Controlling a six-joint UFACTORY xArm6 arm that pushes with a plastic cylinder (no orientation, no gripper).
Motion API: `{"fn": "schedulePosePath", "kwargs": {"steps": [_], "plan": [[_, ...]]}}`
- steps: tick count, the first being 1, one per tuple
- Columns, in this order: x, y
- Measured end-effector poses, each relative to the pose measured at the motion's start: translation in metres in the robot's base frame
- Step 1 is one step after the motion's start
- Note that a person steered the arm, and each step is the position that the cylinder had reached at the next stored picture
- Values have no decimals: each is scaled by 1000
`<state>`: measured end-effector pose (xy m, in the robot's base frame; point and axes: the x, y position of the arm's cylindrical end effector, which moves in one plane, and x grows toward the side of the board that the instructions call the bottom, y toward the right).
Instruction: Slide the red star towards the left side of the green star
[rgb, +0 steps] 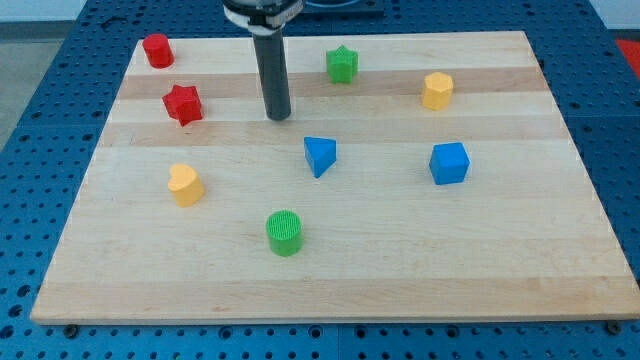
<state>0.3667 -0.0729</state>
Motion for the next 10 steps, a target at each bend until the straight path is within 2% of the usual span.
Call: {"fn": "schedulePosePath", "kwargs": {"steps": [1,2,3,5,7,8,10], "plan": [[30,-19],[42,-51],[42,-57],[39,-128],[7,-177],[-8,-175],[-54,-51]]}}
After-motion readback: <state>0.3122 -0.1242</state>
